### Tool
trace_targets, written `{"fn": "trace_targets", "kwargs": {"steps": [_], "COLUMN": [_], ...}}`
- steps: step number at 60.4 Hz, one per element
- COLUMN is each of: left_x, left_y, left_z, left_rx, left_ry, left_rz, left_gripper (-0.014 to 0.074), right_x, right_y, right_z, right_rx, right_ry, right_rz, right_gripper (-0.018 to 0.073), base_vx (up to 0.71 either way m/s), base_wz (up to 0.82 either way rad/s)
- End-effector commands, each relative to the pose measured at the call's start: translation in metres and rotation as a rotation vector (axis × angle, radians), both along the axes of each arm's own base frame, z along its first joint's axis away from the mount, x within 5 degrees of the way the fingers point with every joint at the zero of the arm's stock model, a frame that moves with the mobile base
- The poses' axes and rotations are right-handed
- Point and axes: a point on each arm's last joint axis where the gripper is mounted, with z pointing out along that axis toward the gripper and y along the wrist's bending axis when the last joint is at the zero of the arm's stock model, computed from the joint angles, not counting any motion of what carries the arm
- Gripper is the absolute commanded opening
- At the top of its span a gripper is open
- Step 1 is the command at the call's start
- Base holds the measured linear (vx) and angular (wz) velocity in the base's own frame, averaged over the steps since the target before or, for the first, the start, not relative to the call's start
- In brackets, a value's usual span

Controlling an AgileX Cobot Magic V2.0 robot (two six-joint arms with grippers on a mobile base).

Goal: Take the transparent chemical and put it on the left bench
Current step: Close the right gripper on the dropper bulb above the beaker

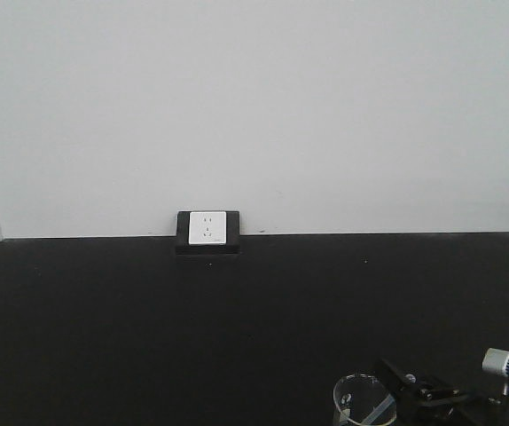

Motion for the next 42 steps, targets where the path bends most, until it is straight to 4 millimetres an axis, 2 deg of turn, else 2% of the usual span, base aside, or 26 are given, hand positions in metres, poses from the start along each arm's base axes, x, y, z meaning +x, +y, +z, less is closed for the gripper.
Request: {"fn": "trace_targets", "kwargs": {"steps": [1, 14, 22, 33, 42], "left_x": [-0.001, -0.001, -0.001, -0.001, -0.001], "left_y": [0.0, 0.0, 0.0, 0.0, 0.0], "left_z": [0.003, 0.003, 0.003, 0.003, 0.003], "left_rx": [-0.014, -0.014, -0.014, -0.014, -0.014], "left_ry": [-0.081, -0.081, -0.081, -0.081, -0.081], "left_rz": [-0.001, -0.001, -0.001, -0.001, -0.001], "left_gripper": [-0.0003, -0.0003, -0.0003, -0.0003, -0.0003], "right_x": [0.007, 0.017, 0.017, 0.018, 0.018], "right_y": [0.002, 0.004, 0.003, 0.003, 0.003], "right_z": [0.017, 0.009, 0.008, 0.006, 0.005], "right_rx": [0.065, 0.089, 0.091, 0.08, 0.066], "right_ry": [-0.15, -0.149, -0.141, -0.116, -0.111], "right_rz": [0.012, 0.018, 0.013, 0.009, 0.01], "right_gripper": [0.0586, 0.0559, 0.0482, 0.0254, 0.0008], "base_vx": [0.0, 0.0, 0.0, 0.0, 0.0], "base_wz": [0.0, 0.0, 0.0, 0.0, 0.0]}}
